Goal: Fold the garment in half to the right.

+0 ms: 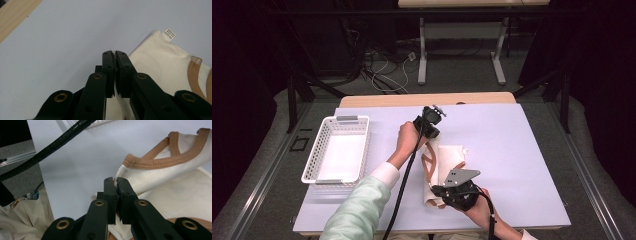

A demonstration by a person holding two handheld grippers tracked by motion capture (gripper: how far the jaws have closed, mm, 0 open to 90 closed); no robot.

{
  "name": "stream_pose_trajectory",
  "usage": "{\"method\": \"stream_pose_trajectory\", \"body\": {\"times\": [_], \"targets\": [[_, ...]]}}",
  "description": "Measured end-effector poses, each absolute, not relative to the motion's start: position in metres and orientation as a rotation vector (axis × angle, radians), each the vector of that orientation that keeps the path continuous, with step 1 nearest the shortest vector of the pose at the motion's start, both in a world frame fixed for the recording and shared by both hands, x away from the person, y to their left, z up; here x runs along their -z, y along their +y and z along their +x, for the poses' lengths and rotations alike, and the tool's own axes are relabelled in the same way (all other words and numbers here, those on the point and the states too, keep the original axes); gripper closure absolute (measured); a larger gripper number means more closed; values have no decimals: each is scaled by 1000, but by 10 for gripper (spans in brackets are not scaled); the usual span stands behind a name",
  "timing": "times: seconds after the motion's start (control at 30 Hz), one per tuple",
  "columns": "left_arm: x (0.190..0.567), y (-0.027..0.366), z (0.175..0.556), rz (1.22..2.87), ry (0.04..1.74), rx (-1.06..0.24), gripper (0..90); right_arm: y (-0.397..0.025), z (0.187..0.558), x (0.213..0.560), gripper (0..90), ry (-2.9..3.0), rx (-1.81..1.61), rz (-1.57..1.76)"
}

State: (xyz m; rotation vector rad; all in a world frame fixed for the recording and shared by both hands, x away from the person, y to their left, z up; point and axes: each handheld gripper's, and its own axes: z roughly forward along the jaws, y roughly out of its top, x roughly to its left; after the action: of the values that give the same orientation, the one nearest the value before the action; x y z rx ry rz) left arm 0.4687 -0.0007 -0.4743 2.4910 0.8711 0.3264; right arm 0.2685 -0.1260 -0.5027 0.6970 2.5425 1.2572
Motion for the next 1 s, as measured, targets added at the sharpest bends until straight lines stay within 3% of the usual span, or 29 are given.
{"method": "stream_pose_trajectory", "body": {"times": [1.0], "targets": [[511,-24,467,2452,910,-288,824,-150,271,527,859,2643,-1074,788]]}}
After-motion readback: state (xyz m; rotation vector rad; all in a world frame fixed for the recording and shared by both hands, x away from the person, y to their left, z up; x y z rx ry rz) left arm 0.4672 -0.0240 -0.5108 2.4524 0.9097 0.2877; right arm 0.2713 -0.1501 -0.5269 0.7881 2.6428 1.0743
